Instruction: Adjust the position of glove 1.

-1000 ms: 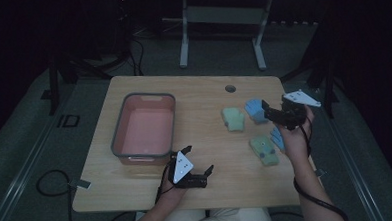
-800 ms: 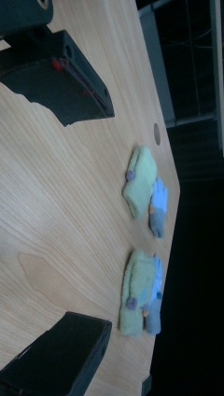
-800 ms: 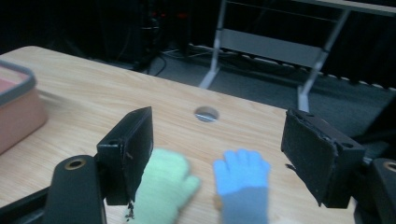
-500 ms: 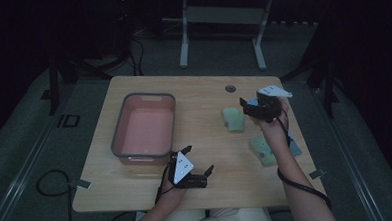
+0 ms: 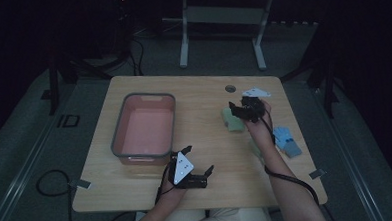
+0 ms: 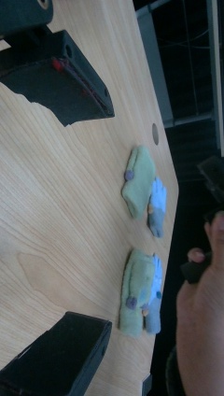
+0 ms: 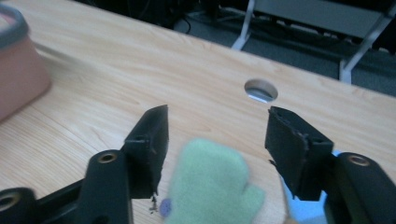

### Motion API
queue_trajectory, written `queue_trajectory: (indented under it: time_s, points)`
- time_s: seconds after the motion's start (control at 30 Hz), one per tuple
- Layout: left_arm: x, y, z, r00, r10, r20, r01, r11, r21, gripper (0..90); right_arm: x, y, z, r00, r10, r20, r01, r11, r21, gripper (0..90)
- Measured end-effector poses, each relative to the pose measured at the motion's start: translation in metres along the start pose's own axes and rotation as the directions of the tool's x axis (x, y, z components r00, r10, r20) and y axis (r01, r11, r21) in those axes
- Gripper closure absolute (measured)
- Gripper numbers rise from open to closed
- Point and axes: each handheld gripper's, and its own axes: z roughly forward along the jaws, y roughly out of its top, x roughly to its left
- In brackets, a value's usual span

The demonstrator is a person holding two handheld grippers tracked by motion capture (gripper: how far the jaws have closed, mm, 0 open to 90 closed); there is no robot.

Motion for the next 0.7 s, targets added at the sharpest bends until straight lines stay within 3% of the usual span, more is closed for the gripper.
queue_trajectory:
  time_s: [0.37,0.63,0.7]
  points:
    - [0.000,0.000,-0.001,1.0000,-0.001,-0.007,0.001,1.0000,-0.001,1.6,-0.006,-0.014,0.025,0.9993,-0.024,0.029,0.022,0.997,0.068,46.7]
    - [0.000,0.000,-0.001,1.0000,-0.005,-0.005,0.005,1.0000,-0.003,1.6,-0.014,-0.024,0.040,0.9996,0.004,0.028,-0.008,0.991,0.133,48.5]
    - [0.000,0.000,-0.001,1.0000,-0.005,-0.005,0.005,1.0000,-0.003,1.6,-0.017,-0.030,0.048,0.9994,0.009,0.032,-0.014,0.986,0.169,48.7]
